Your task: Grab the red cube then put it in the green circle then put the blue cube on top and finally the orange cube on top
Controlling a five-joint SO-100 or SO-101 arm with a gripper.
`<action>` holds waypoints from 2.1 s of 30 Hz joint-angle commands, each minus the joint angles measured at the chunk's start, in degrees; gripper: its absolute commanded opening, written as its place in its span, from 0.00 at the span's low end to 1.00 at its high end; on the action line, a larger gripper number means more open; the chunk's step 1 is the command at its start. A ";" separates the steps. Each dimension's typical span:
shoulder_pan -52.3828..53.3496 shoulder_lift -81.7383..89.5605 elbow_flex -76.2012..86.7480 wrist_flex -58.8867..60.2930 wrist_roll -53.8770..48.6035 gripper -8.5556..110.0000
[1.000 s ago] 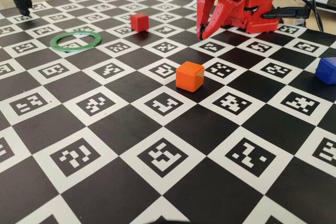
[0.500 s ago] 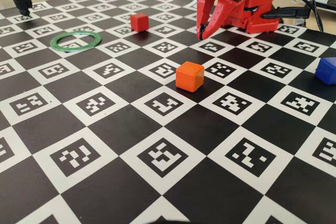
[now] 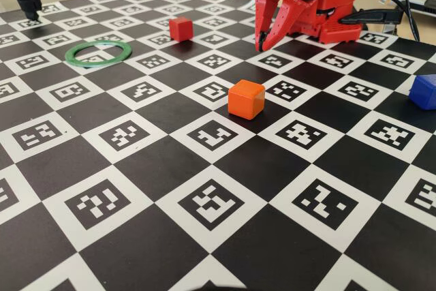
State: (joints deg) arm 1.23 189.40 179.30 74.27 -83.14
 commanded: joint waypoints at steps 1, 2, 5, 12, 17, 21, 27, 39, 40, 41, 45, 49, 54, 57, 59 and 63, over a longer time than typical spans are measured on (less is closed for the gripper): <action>-0.35 3.08 2.99 3.08 -0.26 0.03; -0.35 3.08 2.99 3.08 -0.26 0.03; -0.35 3.08 2.99 3.08 -0.26 0.03; -0.35 3.08 2.99 3.08 -0.26 0.03; -0.35 3.08 2.99 3.08 -0.26 0.03; -0.44 3.08 2.99 3.08 -0.26 0.03; -3.16 3.08 2.99 3.43 -1.93 0.03; -1.05 -17.40 -11.16 -8.88 20.13 0.02; -0.97 -20.21 -13.89 -9.93 22.15 0.02; -0.79 -22.50 -16.26 -10.72 23.91 0.02; 0.00 -32.43 -26.19 -11.43 29.88 0.03; 1.32 -43.33 -37.00 -8.79 34.72 0.03; 1.05 -51.15 -49.13 -0.88 39.55 0.02; 1.23 -53.79 -56.69 4.83 41.04 0.02; 1.76 -55.02 -61.08 8.35 41.04 0.02; 4.83 -58.97 -69.87 14.94 41.22 0.04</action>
State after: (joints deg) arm 3.87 132.45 119.27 85.78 -42.36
